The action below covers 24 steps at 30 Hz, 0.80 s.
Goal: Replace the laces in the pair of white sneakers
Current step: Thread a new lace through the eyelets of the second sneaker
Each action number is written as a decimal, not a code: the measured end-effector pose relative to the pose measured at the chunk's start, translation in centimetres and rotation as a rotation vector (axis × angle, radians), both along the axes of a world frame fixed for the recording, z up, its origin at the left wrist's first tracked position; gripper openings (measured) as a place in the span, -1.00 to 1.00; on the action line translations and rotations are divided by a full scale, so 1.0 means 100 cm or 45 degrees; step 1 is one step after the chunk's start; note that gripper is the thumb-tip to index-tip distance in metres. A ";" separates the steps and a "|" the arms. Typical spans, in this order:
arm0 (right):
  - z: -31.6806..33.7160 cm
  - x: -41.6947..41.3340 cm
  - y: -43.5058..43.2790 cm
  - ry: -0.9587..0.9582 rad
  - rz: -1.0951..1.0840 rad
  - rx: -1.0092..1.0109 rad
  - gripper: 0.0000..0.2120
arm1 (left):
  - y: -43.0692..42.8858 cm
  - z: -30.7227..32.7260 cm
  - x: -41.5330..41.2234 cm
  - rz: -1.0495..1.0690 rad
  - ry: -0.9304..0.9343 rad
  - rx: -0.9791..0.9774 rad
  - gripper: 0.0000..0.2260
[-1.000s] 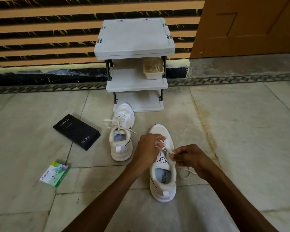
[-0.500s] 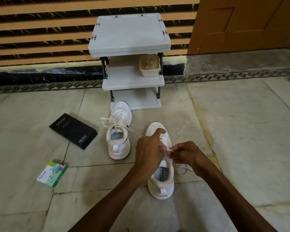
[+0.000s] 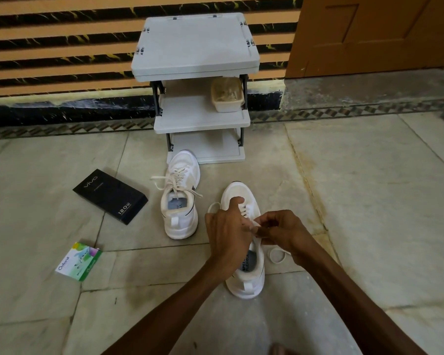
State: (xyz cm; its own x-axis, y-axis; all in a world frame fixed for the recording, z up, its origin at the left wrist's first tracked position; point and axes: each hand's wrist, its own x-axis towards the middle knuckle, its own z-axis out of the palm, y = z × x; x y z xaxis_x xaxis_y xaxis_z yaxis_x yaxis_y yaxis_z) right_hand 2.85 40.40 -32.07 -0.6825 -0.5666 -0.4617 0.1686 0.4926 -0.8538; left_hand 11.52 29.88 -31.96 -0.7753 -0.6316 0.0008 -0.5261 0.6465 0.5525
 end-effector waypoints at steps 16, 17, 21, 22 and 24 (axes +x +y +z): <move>-0.002 0.007 -0.007 0.053 -0.132 0.054 -0.92 | 0.009 -0.003 0.002 0.157 -0.030 -0.005 -0.54; -0.002 0.007 -0.007 0.045 -0.135 0.051 -0.92 | 0.009 -0.003 0.002 0.146 -0.048 -0.019 -0.51; -0.002 0.007 -0.007 0.015 -0.143 0.028 -0.93 | 0.005 -0.003 0.001 0.105 -0.137 -0.150 -0.39; -0.002 0.007 -0.007 0.011 -0.146 0.021 -0.92 | 0.005 -0.003 -0.001 0.098 -0.163 -0.184 -0.38; -0.003 0.008 -0.006 0.012 -0.154 0.016 -0.90 | 0.006 -0.005 -0.004 0.105 -0.207 -0.218 -0.36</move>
State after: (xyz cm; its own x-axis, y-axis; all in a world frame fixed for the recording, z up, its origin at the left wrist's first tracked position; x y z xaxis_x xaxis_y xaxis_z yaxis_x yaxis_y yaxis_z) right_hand 3.66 39.76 -32.35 -0.7499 -0.4740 -0.4614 0.2191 0.4801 -0.8494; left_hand 11.13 30.51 -32.45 -0.7198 -0.6941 -0.0076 -0.6541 0.6745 0.3424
